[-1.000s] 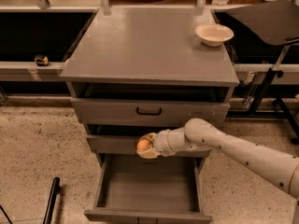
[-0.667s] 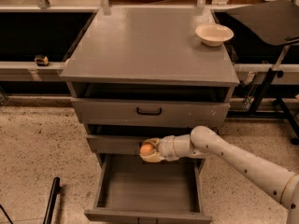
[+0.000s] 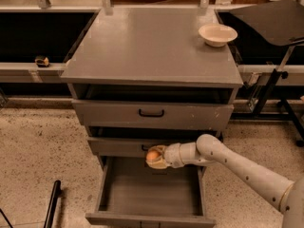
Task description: Place orange into bottom drawer
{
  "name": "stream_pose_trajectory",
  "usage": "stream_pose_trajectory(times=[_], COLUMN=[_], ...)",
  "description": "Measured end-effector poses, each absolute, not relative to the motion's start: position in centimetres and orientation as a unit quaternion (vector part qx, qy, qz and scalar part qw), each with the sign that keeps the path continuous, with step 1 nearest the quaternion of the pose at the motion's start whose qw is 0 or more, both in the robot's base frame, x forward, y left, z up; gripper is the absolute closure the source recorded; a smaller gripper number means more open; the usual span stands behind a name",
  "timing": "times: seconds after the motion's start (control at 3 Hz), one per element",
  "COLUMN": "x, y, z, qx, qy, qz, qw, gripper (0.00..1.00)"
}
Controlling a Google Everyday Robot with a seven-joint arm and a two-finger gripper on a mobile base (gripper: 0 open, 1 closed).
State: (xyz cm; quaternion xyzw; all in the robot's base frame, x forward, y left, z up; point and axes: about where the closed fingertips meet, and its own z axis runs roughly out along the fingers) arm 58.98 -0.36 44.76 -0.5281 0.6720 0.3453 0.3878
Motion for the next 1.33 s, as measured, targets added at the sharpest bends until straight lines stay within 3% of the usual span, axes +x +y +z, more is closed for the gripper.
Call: stream_pose_trajectory(times=[0.67,1.33], x=[58.5,58.7], y=[-1.6,-1.3], z=[32.2,28.2], qx=[-0.542,-0.569], qy=[0.591,0.576], qz=[0.417,0.42], qw=[0.429,0.409], gripper=[1.0,1.0])
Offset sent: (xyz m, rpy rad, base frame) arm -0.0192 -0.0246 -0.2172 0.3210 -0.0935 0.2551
